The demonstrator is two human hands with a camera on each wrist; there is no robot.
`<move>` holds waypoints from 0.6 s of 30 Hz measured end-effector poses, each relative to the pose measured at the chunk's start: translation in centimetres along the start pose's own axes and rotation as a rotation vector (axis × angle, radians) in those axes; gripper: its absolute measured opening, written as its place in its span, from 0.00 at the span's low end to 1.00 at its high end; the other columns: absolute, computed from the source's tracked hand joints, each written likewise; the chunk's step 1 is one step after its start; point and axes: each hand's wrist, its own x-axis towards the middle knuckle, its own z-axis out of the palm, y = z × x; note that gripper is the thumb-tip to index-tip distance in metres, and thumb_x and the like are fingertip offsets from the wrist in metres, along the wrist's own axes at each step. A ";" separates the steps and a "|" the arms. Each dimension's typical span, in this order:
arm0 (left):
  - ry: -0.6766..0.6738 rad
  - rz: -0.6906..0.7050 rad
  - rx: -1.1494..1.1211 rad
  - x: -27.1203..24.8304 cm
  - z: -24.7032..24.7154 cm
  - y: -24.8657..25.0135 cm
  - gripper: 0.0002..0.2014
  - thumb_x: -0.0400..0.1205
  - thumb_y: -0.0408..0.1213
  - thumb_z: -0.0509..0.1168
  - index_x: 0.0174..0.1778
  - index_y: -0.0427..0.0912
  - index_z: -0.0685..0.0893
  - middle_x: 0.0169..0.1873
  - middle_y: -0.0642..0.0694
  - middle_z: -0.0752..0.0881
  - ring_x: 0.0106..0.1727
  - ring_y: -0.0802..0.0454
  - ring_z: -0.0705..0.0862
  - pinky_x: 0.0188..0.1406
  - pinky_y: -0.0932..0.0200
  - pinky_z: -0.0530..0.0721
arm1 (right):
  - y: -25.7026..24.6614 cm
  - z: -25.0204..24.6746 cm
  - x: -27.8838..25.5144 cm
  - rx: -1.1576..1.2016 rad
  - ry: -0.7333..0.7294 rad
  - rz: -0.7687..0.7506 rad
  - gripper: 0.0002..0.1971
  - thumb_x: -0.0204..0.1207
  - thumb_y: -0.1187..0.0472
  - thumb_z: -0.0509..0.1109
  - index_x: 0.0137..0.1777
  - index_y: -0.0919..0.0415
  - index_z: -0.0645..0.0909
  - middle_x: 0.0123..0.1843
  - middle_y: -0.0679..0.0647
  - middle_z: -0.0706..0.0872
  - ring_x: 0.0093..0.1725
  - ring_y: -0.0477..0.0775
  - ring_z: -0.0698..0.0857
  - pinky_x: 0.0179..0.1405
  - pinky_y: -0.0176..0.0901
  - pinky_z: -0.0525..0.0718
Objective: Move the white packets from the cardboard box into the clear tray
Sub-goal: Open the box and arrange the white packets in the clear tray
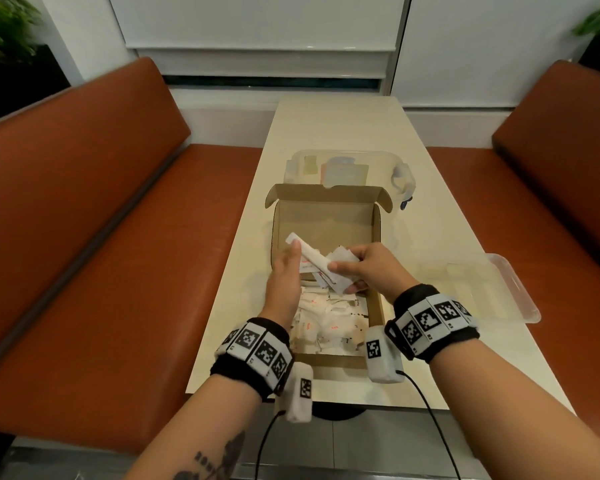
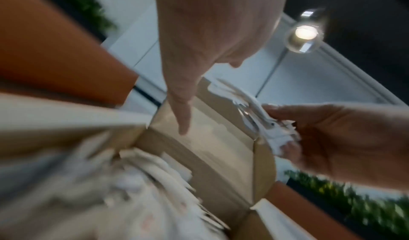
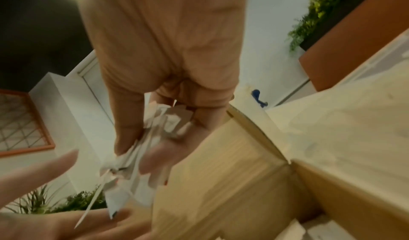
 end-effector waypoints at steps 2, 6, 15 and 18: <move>-0.126 -0.146 -0.305 0.2 0.8 0.1 0.30 0.76 0.67 0.59 0.67 0.51 0.77 0.59 0.45 0.87 0.58 0.48 0.86 0.56 0.45 0.83 | 0.1 0.5 0.0 0.040 -0.007 -0.008 0.04 0.72 0.61 0.77 0.40 0.60 0.85 0.27 0.47 0.87 0.26 0.44 0.86 0.25 0.33 0.84; -0.102 -0.165 -0.485 1.0 1.6 -0.3 0.23 0.82 0.47 0.65 0.69 0.38 0.74 0.61 0.35 0.84 0.62 0.39 0.85 0.59 0.38 0.84 | 0.7 0.8 0.0 0.064 -0.035 -0.009 0.04 0.73 0.60 0.76 0.42 0.60 0.86 0.28 0.47 0.87 0.29 0.45 0.88 0.31 0.36 0.88; 0.011 -0.036 -0.416 1.7 1.7 -0.7 0.05 0.88 0.37 0.54 0.48 0.44 0.73 0.47 0.38 0.89 0.47 0.47 0.89 0.44 0.53 0.87 | 2.0 -1.0 -0.2 0.173 0.097 0.072 0.08 0.77 0.62 0.72 0.52 0.66 0.84 0.45 0.62 0.88 0.39 0.54 0.90 0.32 0.39 0.90; -0.033 0.050 -0.372 1.7 1.9 -0.1 0.08 0.89 0.39 0.54 0.51 0.40 0.74 0.49 0.39 0.90 0.50 0.49 0.89 0.45 0.57 0.86 | 2.3 -1.9 -0.1 0.188 0.152 0.087 0.13 0.77 0.63 0.71 0.57 0.71 0.82 0.51 0.68 0.87 0.43 0.59 0.89 0.35 0.42 0.90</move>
